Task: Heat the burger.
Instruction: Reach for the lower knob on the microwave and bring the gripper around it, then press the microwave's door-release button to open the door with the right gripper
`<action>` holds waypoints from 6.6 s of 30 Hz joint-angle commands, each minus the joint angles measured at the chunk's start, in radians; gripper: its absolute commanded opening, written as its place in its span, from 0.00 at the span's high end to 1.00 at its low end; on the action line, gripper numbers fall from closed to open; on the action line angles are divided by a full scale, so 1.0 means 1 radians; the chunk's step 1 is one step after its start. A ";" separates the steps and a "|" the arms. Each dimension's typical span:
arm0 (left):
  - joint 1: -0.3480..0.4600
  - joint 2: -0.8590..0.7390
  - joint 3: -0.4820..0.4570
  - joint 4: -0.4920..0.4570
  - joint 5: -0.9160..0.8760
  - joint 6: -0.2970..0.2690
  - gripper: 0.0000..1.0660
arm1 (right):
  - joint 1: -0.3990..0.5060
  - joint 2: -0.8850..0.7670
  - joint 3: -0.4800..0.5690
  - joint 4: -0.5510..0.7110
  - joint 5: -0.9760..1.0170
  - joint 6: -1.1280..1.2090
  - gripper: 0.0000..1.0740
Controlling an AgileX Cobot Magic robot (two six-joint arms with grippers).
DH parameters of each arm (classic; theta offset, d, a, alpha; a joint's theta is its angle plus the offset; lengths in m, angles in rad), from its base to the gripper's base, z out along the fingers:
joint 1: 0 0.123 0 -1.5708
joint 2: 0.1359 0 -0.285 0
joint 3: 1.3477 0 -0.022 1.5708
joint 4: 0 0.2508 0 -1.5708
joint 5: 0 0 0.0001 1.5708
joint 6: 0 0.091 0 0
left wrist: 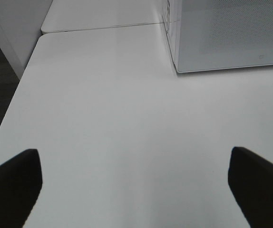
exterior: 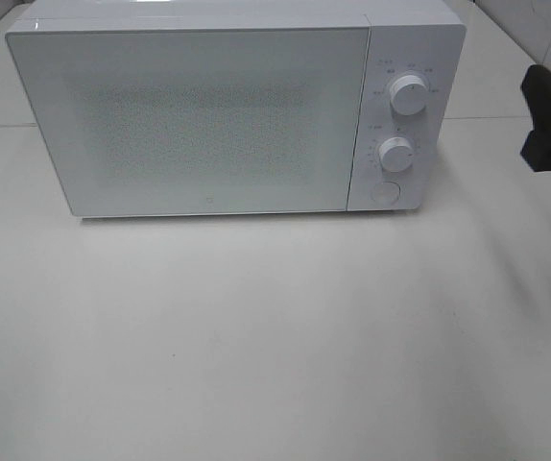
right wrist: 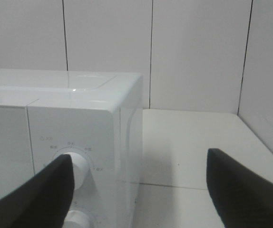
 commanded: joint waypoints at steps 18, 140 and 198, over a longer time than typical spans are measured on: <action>-0.002 -0.022 0.002 -0.012 -0.009 -0.007 0.05 | 0.421 0.359 -0.130 0.459 -0.205 -0.091 0.29; -0.002 -0.020 0.002 -0.010 -0.009 -0.007 0.05 | 0.385 0.757 -0.501 0.532 -0.146 1.627 0.51; -0.002 -0.020 0.002 -0.010 -0.009 -0.007 0.05 | 0.386 0.488 -0.173 0.527 -0.202 1.636 0.26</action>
